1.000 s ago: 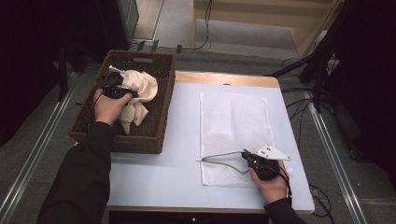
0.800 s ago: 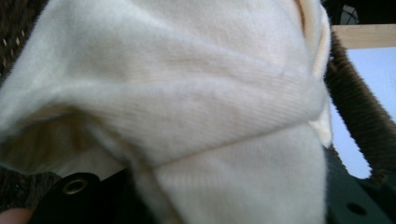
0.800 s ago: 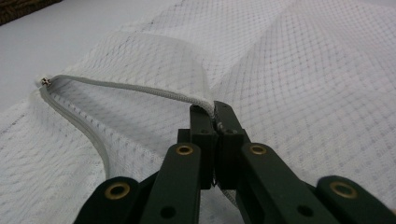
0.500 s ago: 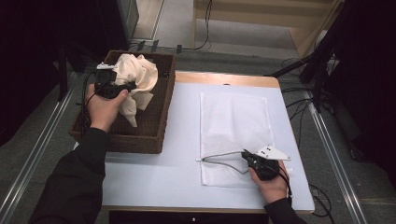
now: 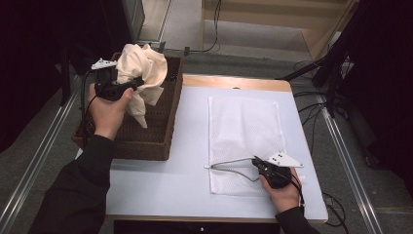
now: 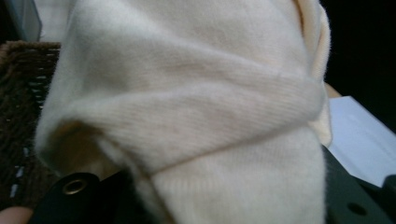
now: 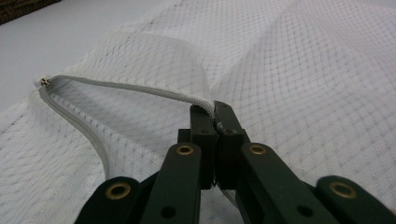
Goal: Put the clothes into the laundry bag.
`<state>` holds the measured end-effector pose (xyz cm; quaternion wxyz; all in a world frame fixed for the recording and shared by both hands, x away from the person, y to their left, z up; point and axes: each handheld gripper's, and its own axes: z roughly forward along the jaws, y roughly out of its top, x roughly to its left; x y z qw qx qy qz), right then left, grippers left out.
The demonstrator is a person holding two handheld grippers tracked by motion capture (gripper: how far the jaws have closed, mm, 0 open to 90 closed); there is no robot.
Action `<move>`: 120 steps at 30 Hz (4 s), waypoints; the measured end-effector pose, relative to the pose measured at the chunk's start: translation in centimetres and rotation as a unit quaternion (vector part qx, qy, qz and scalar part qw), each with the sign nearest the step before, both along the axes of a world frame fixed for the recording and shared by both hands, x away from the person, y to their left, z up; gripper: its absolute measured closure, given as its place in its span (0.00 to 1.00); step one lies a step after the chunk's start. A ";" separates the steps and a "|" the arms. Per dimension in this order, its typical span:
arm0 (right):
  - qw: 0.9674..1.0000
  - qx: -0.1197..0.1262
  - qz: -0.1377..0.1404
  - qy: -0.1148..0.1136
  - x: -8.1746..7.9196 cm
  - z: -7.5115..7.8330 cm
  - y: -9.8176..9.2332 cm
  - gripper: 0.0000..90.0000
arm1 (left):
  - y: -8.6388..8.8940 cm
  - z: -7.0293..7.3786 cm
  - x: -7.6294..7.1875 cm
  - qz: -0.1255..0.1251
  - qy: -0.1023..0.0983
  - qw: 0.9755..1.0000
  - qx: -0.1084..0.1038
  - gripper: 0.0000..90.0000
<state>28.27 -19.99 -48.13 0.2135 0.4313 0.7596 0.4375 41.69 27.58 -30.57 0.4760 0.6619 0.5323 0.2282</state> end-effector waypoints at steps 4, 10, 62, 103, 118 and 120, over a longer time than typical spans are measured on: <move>1.000 0.001 0.001 0.002 0.0 0.0 0.0 1.00 | -0.8 0.5 -0.6 -0.003 -0.013 1.000 0.000 0.72; 1.000 0.003 0.001 0.000 0.0 0.0 -0.1 1.00 | -2.9 1.5 -1.8 -0.032 -0.025 0.999 0.003 0.72; 1.000 0.027 -0.002 -0.002 0.0 0.4 -0.4 0.99 | -12.3 -10.6 -15.8 -0.210 0.019 0.977 -0.036 0.29; 0.999 0.034 -0.006 -0.008 -0.2 2.5 0.1 1.00 | -19.4 -13.8 -12.5 -0.240 0.066 0.965 0.087 0.36; 0.999 0.047 -0.007 -0.004 -0.6 2.2 0.2 1.00 | -18.4 -9.6 -15.4 -0.342 -0.004 0.940 0.011 0.93; 0.999 0.044 -0.006 -0.005 -0.6 2.2 0.3 1.00 | -18.8 -9.6 -15.5 -0.343 -0.010 0.939 0.023 0.89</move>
